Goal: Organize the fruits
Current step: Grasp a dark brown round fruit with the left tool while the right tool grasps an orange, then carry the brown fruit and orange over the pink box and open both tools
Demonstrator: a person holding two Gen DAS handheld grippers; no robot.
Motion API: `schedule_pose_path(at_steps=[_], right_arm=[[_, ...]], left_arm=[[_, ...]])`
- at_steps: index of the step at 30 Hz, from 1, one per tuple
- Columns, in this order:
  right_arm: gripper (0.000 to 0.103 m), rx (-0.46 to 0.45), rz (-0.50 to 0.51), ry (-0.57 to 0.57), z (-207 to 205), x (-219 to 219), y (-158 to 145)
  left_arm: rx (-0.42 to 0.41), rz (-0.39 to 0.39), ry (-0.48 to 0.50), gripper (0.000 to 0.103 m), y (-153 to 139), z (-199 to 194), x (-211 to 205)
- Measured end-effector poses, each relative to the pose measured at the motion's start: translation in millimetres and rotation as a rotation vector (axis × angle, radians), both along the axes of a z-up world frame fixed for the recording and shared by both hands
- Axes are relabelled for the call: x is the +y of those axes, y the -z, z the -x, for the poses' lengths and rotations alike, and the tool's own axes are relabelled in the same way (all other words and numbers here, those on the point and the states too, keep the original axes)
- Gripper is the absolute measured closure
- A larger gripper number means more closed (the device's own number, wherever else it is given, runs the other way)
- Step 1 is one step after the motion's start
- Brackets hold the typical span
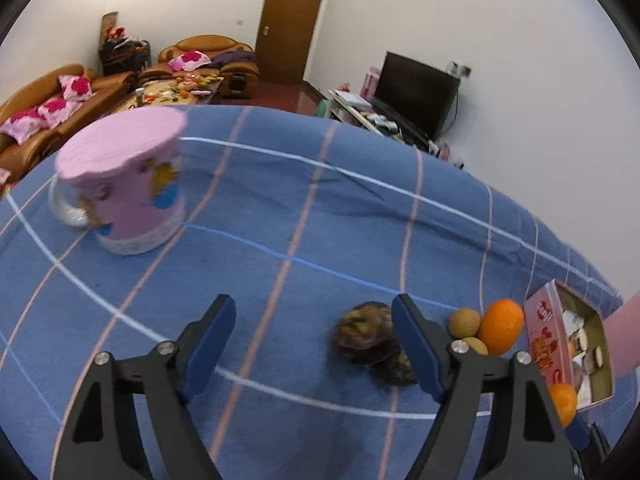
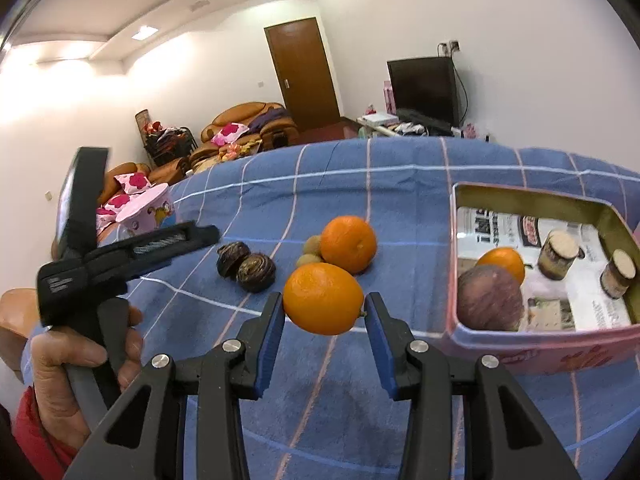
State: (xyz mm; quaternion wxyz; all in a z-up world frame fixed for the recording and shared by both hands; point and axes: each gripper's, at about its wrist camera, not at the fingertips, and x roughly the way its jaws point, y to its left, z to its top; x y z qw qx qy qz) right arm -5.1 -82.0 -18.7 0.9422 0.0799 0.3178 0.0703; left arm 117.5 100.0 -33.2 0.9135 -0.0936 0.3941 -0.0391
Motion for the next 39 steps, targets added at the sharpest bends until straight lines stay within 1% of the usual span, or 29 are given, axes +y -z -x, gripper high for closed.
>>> schedule_pose_path(at_steps=[2, 3, 6, 7, 8, 10, 11, 12, 13, 14, 15, 16, 17, 19, 20, 22, 25, 26, 28, 30, 32, 34, 36, 39], right_arm=[[0.06, -0.003, 0.006, -0.016, -0.4, 2.2, -0.9], [0.06, -0.006, 0.008, -0.021, -0.3, 2.9, -1.4], [0.06, -0.014, 0.012, -0.026, -1.9, 3.9, -3.2], [0.06, -0.013, 0.013, -0.025, -3.3, 4.3, -3.7], [0.06, -0.011, 0.012, -0.026, -4.2, 4.0, -3.7], [0.06, -0.005, 0.009, -0.029, -4.9, 3.8, -2.7], [0.06, -0.002, 0.009, -0.029, -5.8, 3.8, -2.5], [0.06, -0.002, 0.008, -0.029, -6.2, 3.5, -2.7], [0.06, -0.002, 0.008, -0.028, -6.4, 3.6, -2.4], [0.06, -0.004, 0.009, -0.027, -6.5, 3.4, -2.8], [0.06, -0.007, 0.011, -0.024, -6.6, 3.2, -3.4], [0.06, -0.009, 0.012, -0.023, -7.4, 3.3, -4.0], [0.06, -0.014, 0.013, -0.021, -6.8, 3.7, -4.4], [0.06, -0.023, 0.018, -0.013, -6.1, 4.4, -5.1], [0.06, -0.034, 0.024, -0.008, -5.2, 4.1, -6.5], [0.06, -0.053, 0.035, -0.001, -3.7, 3.4, -8.5], [0.06, -0.081, 0.035, 0.001, 1.1, 1.6, -10.2], [0.06, -0.093, 0.032, 0.0, 2.1, 0.7, -11.7], [0.06, -0.115, 0.032, 0.003, 5.3, 1.1, -14.7], [0.06, -0.134, 0.044, 0.011, 7.3, 2.2, -16.8], [0.06, -0.151, 0.066, 0.02, 8.7, 4.7, -18.8], [0.06, -0.165, 0.087, 0.026, 10.3, 6.2, -19.8], [0.06, -0.176, 0.105, 0.031, 10.6, 4.4, -17.7], [0.06, -0.183, 0.13, 0.033, 12.0, 7.9, -17.8]], left_arm=[[0.022, -0.037, 0.009, 0.028, 2.3, -6.7, -14.1], [0.04, -0.045, 0.006, 0.029, 4.7, -10.4, -18.6], [0.085, -0.034, -0.002, 0.031, 14.6, -17.8, -25.6], [0.069, -0.044, -0.007, 0.031, 14.6, -16.8, -26.7], [0.071, -0.063, -0.004, 0.031, 14.9, -16.3, -28.1], [0.073, -0.048, -0.001, 0.031, 14.5, -13.0, -25.4], [0.067, -0.046, 0.003, 0.036, 14.1, -10.3, -24.1], [0.063, -0.049, 0.009, 0.044, 13.6, -8.6, -23.2], [0.057, -0.04, 0.02, 0.048, 13.2, -6.6, -21.7], [0.056, -0.037, 0.024, 0.061, 13.7, -5.1, -19.2], [0.058, -0.046, 0.026, 0.064, 14.1, -3.2, -17.9], [0.057, -0.047, 0.033, 0.064, 13.7, -2.2, -17.5], [0.055, -0.038, 0.04, 0.064, 13.4, -0.6, -15.7], [0.047, 0.003, 0.046, 0.065, 12.9, 1.2, -9.3], [0.036, 0.04, 0.047, 0.065, 12.4, 3.7, -3.3], [0.006, 0.076, 0.025, 0.065, 8.5, 8.2, 6.8], [-0.084, 0.114, -0.024, 0.065, -3.7, 22.6, 22.5], [-0.131, 0.126, -0.044, 0.065, -10.1, 29.0, 26.4], [-0.191, 0.102, -0.07, 0.065, -18.4, 38.0, 24.7], [-0.243, 0.032, -0.078, 0.065, -24.4, 45.8, 17.2], [-0.28, -0.026, -0.062, 0.065, -28.4, 54.4, 5.7], [-0.293, -0.061, -0.037, 0.065, -28.3, 58.2, -4.2], [-0.301, -0.117, -0.018, 0.065, -28.3, 62.5, -16.0], [-0.339, -0.151, -0.017, 0.065, -31.7, 72.7, -24.9]])
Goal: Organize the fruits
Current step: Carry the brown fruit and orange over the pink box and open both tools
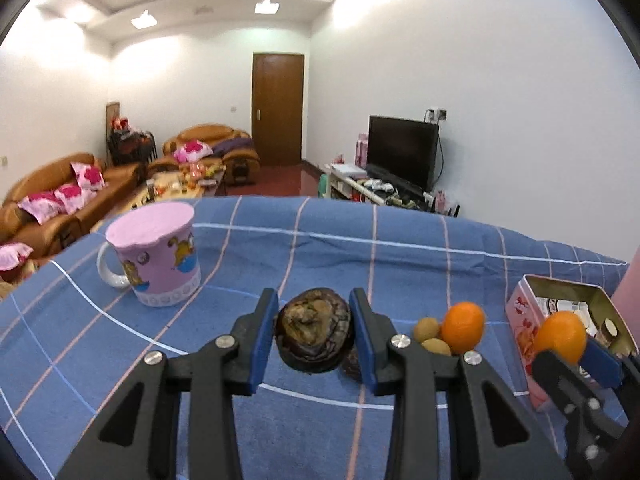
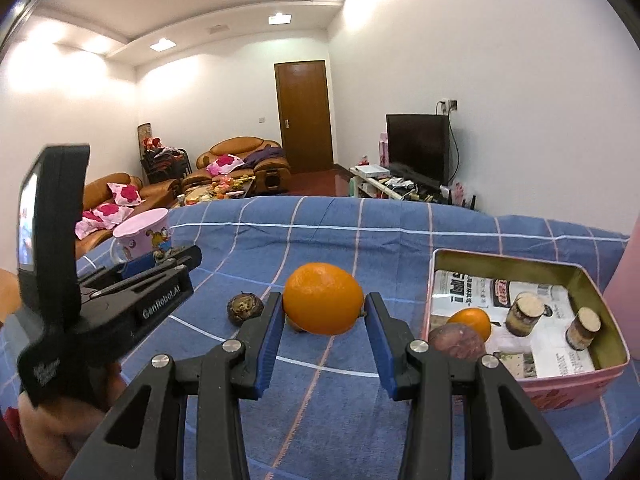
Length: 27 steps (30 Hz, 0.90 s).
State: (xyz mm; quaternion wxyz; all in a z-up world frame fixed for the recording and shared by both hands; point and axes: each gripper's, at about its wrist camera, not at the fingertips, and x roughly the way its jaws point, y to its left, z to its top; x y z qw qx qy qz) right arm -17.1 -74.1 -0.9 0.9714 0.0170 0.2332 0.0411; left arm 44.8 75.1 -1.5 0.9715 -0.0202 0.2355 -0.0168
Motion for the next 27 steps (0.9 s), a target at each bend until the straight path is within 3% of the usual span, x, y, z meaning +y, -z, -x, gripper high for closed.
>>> schedule_pose_path(at_steps=[27], right_arm=[[0.059, 0.012, 0.048, 0.034, 31.8, -34.9, -1.7]], left_arm=[[-0.016, -0.057, 0.01, 0.065, -0.9, 36.1, -44.0]])
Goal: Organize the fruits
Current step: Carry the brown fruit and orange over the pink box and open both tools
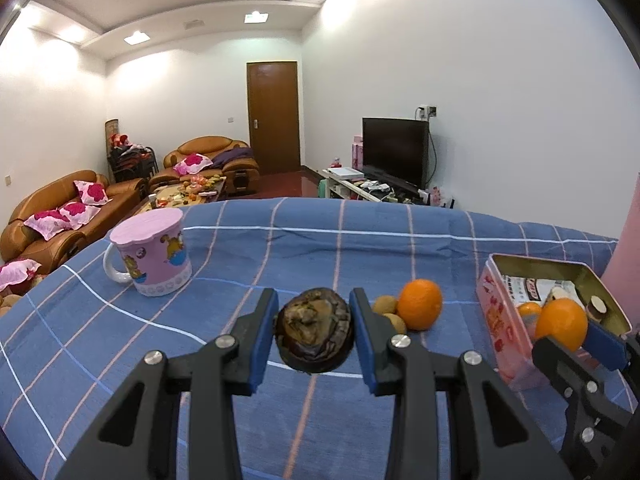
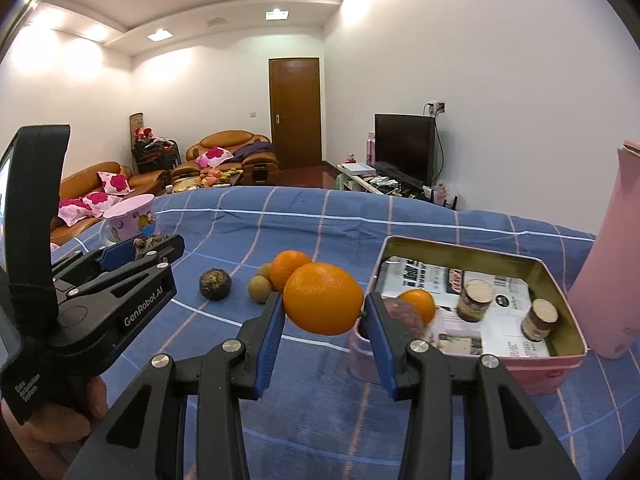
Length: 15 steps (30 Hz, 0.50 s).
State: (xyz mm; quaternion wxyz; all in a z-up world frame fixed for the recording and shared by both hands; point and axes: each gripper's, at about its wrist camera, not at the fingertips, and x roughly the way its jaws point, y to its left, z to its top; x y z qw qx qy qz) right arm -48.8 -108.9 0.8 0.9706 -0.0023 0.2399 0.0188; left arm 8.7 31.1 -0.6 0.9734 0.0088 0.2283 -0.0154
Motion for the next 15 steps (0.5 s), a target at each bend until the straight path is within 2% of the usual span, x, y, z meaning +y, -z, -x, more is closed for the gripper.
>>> schedule_pose_path(at_steps=[15], right_arm=[[0.059, -0.012, 0.031, 0.05, 12.9, -41.0, -3.3]], left_arm=[[-0.003, -0.018, 0.068, 0.065, -0.9, 7.5, -46.9]])
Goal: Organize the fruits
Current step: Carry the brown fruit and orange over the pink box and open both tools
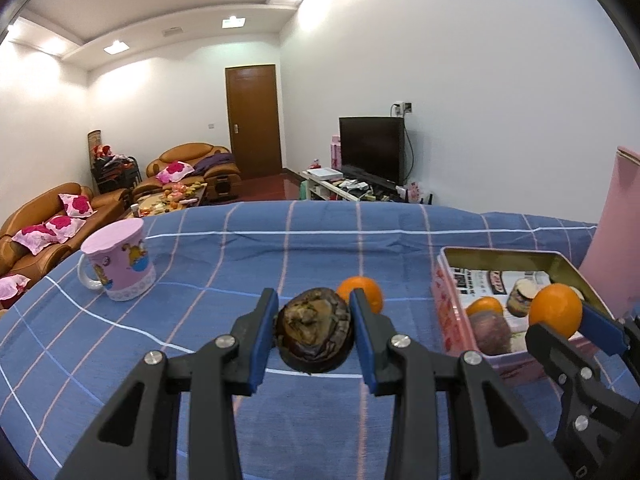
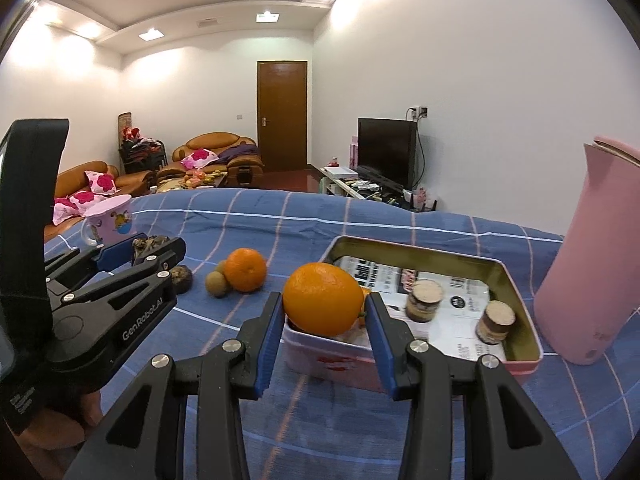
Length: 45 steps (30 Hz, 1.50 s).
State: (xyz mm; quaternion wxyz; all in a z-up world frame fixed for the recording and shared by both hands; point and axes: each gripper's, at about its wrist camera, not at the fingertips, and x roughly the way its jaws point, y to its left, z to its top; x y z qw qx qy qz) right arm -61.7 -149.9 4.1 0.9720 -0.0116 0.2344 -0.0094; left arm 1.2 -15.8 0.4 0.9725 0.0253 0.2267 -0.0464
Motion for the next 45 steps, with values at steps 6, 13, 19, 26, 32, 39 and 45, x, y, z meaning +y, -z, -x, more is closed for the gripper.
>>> schedule_pose_path(at_steps=[6, 13, 19, 26, 32, 39, 45], right_arm=[[0.059, -0.006, 0.011, 0.026, 3.2, -16.2, -1.0], [0.059, -0.011, 0.022, 0.065, 6.4, -38.5, -2.2], [0.059, -0.014, 0.039, 0.111, 7.8, -58.2, -2.6], [0.059, -0.006, 0.037, 0.171, 3.5, -81.9, -4.0], [0.059, -0.012, 0.052, 0.213, -1.7, -96.3, -4.8], [0.059, -0.029, 0.093, 0.26, -8.8, -104.8, -7.0], [0.059, -0.02, 0.092, 0.286, -25.9, -116.5, -7.5]], left_arm=[[0.0, -0.001, 0.027, 0.065, -0.6, 1.3, -18.6], [-0.003, -0.002, 0.06, 0.065, -1.6, 3.2, -42.4], [-0.002, -0.008, 0.09, 0.065, -2.1, 1.3, -64.5], [-0.007, -0.013, 0.13, 0.065, -3.5, -0.5, -88.5], [-0.001, -0.01, 0.157, 0.065, -4.7, -5.4, -105.9], [0.012, -0.003, 0.19, 0.065, -3.7, -14.9, -127.7], [0.045, 0.004, 0.211, 0.065, -2.5, -29.0, -144.3]])
